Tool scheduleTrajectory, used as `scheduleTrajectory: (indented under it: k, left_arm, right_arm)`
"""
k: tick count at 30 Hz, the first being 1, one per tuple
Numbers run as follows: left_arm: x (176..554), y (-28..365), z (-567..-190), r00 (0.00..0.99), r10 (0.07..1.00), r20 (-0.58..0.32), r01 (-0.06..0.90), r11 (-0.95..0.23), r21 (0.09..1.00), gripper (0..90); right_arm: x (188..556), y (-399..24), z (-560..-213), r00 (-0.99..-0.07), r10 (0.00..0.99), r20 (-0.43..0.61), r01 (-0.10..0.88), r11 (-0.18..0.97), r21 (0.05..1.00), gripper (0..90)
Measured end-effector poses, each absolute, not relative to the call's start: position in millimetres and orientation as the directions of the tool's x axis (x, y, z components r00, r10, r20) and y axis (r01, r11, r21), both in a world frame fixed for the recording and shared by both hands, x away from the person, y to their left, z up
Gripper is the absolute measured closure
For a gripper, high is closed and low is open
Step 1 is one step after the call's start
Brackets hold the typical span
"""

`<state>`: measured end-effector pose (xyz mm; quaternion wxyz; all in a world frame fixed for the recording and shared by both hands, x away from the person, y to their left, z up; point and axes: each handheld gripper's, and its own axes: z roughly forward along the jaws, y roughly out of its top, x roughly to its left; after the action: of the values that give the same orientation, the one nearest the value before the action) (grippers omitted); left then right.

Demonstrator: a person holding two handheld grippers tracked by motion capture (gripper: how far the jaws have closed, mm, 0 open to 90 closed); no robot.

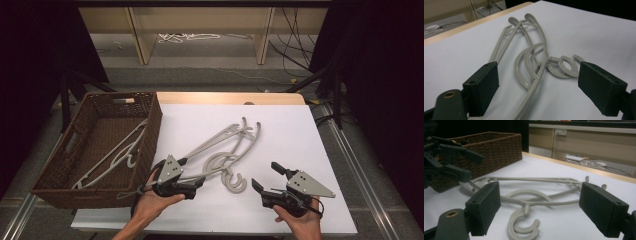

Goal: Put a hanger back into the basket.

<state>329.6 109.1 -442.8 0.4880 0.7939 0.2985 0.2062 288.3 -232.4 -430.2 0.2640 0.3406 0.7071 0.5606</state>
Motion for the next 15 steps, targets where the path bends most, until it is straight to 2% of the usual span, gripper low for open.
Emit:
scheduleTrajectory:
  k: [3, 9, 15]
  left_arm:
    - [329, 104, -448, 0.738, 0.671, 0.063, 0.283, -0.394, 0.875, 17.3]
    - [335, 97, -451, 0.747, 0.663, 0.051, 0.310, -0.415, 0.855, 17.2]
    - [346, 86, -455, 0.762, 0.644, 0.072, 0.334, -0.485, 0.808, 17.9]
  right_arm:
    - [289, -232, -430, -0.628, 0.779, 0.009, 0.187, 0.139, 0.972, 18.2]
    - [289, -231, -430, -0.630, 0.776, 0.010, 0.188, 0.141, 0.972, 18.2]
    - [288, -231, -431, -0.631, 0.776, 0.026, 0.203, 0.132, 0.970, 18.2]
